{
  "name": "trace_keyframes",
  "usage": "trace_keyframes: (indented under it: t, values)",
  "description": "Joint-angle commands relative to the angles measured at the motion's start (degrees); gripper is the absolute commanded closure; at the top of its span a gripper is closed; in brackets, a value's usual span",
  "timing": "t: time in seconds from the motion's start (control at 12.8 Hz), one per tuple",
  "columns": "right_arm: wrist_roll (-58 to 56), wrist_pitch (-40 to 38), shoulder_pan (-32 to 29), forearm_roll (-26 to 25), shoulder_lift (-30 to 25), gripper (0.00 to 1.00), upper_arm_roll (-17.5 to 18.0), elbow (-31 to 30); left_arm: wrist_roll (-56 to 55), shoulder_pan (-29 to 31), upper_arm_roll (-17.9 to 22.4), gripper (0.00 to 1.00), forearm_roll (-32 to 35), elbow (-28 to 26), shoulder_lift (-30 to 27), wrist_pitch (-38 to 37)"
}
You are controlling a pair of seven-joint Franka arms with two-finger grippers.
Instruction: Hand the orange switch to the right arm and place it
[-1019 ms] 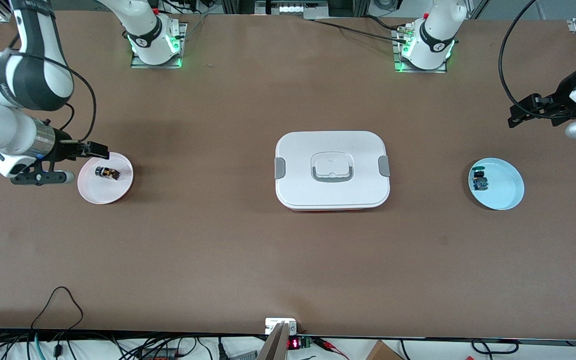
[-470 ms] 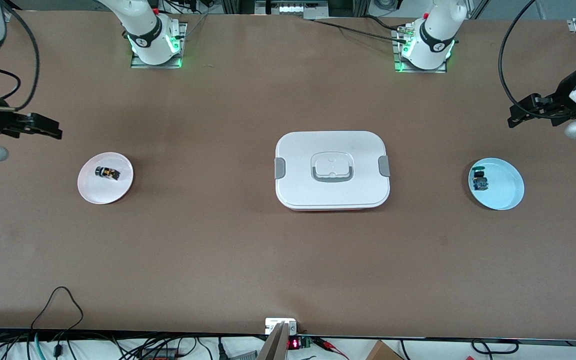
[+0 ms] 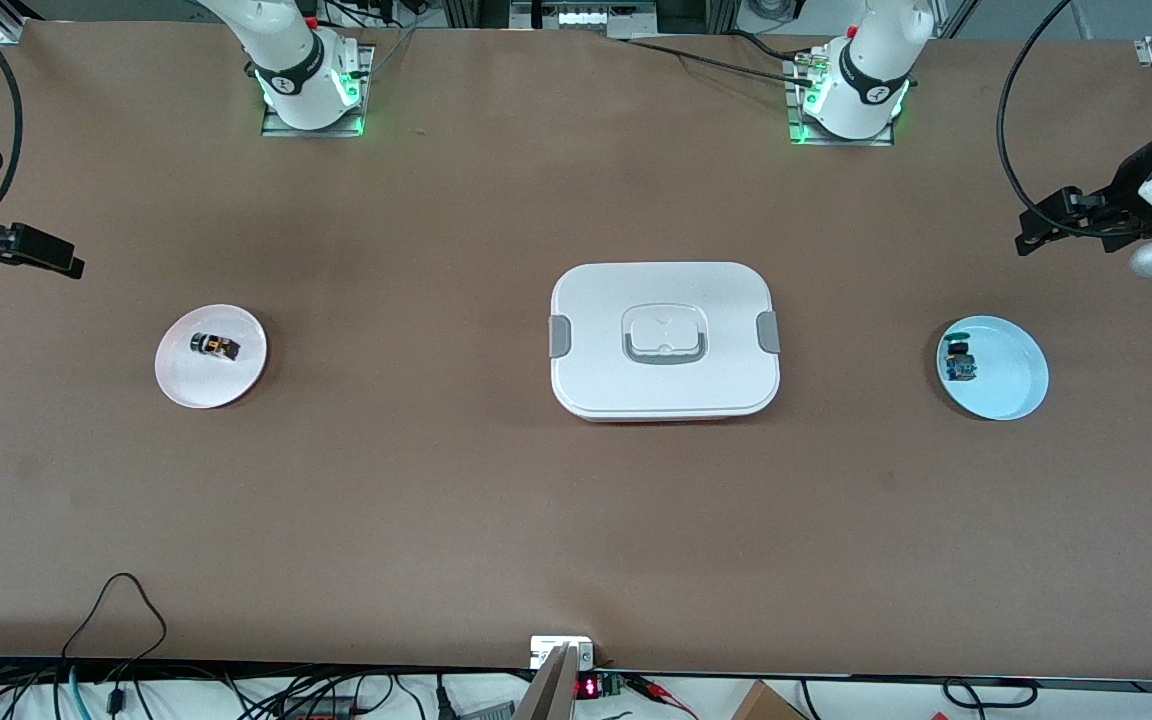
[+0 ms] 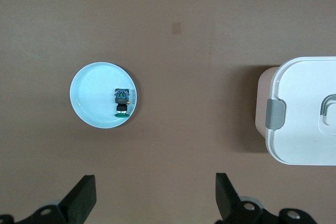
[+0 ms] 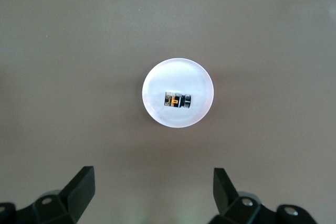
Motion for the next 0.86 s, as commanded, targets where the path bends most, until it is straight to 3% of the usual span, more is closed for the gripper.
trace_keyframes:
  t: [0.0, 0.78]
  values:
    - [-0.39, 2.42, -0.12, 0.01, -4.98, 0.0, 0.44, -5.52, 0.03, 0.02, 0.1, 0.0, -0.85, 1.5, 0.45, -1.03]
    - [-0.22, 1.19, 0.76, 0.01, -6.57, 0.0, 0.88, -4.03, 0.12, -0.07, 0.1, 0.0, -0.76, 2.11, 0.45, -1.11]
